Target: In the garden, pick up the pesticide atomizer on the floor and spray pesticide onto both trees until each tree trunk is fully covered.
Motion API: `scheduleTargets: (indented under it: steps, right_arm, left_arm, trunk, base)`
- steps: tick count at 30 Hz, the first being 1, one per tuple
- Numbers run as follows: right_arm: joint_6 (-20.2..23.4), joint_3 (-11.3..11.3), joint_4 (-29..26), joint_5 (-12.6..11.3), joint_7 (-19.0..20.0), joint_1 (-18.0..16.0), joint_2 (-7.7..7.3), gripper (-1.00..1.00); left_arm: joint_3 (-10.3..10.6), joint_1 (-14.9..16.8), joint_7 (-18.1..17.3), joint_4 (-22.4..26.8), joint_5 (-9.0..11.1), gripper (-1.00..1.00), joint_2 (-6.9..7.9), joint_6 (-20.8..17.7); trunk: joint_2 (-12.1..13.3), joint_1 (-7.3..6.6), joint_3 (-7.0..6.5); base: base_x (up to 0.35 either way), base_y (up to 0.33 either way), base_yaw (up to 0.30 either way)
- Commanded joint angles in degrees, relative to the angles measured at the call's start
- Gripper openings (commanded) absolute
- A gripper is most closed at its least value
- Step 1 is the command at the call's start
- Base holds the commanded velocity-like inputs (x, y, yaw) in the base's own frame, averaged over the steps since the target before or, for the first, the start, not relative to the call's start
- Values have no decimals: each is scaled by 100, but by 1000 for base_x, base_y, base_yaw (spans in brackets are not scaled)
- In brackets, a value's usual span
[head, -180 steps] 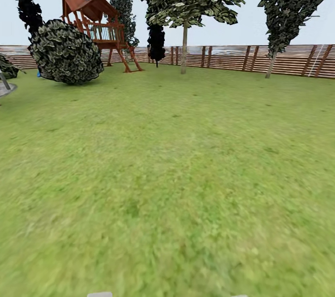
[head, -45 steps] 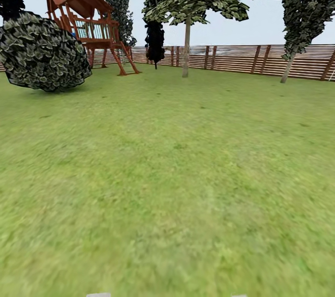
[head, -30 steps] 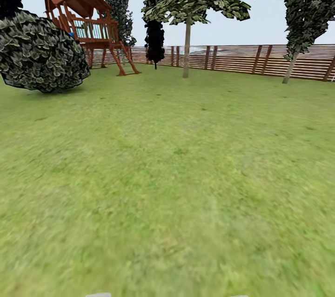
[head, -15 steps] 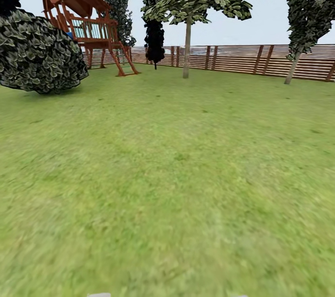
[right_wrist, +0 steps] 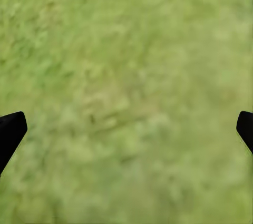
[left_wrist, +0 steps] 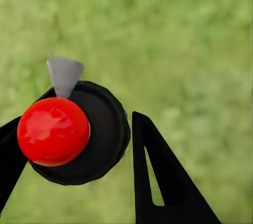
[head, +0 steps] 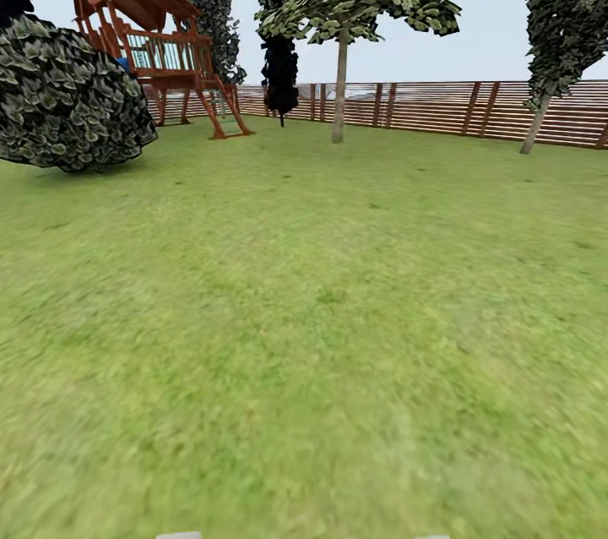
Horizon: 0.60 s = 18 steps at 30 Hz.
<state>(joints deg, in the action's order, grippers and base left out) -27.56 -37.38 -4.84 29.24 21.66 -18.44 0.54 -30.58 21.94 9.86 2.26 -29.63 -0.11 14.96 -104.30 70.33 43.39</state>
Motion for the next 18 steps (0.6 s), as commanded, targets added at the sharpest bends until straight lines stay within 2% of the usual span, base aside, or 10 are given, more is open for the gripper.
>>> scheduleTargets:
  steps: [1, 18]
  right_arm:
    - [-4, -50, -7, 29, 31, -1, 2, 100]
    - [-4, -50, -7, 29, 31, -1, 6, 100]
  left_arm:
    - [-35, 3, 31, -5, -61, -100, 1, 16]
    - [-35, 3, 29, -7, -61, -100, 2, 16]
  trunk:
    - [-2, 3, 5]
    - [-2, 3, 5]
  base:
    - [339, 0, 0]
    - [339, 0, 0]
